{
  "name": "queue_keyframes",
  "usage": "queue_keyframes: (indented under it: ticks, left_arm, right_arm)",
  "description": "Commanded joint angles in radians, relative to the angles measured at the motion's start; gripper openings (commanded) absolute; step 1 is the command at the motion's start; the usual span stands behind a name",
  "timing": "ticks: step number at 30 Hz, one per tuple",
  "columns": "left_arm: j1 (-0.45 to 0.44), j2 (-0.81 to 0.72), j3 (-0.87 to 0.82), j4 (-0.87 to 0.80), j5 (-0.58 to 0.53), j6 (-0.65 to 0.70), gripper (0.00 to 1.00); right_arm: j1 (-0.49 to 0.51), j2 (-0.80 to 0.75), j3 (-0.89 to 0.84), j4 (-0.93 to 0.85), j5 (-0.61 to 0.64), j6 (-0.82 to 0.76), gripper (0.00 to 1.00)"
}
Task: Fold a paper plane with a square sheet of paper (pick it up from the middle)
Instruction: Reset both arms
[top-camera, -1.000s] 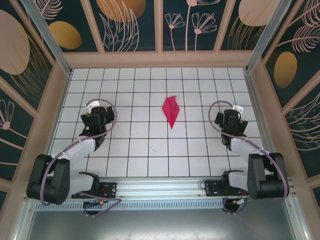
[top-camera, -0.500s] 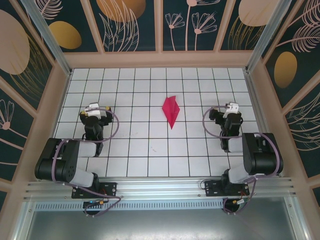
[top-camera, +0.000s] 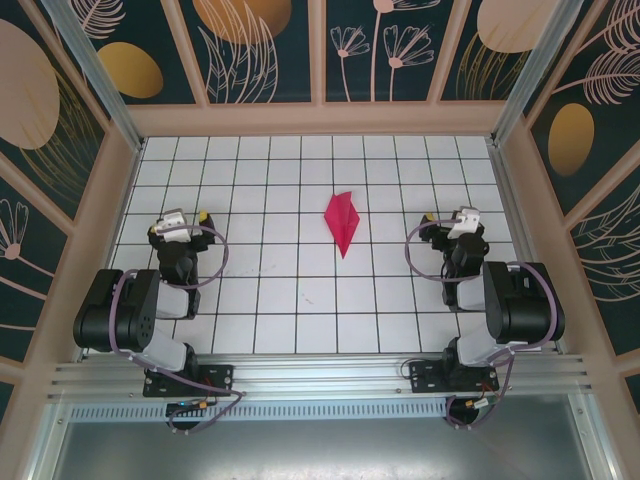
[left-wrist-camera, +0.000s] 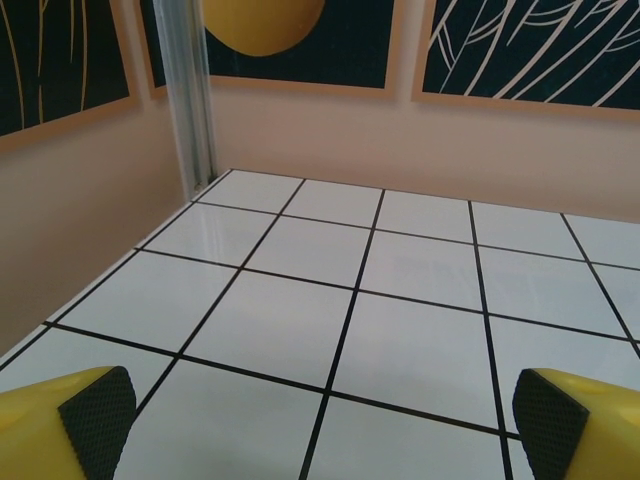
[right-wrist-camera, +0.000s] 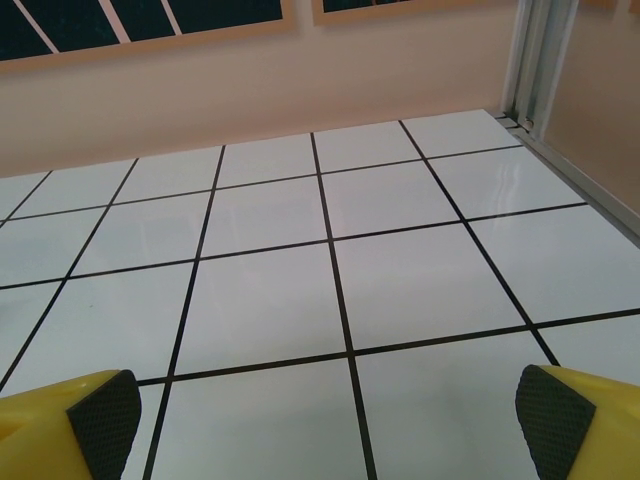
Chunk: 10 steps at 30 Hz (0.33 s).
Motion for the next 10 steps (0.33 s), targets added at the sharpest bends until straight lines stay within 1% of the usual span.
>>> queue_keyframes:
  ticks: [1, 10]
  left_arm:
    - [0.004, 0.001, 0.008, 0.023, 0.085, 0.012, 0.98]
    - [0.003, 0.0, 0.009, 0.022, 0.096, 0.014, 0.98]
  right_arm:
    - [0.0, 0.008, -0.008, 0.061, 0.013, 0.009, 0.99]
    - [0.0, 0.007, -0.007, 0.062, 0.012, 0.009, 0.99]
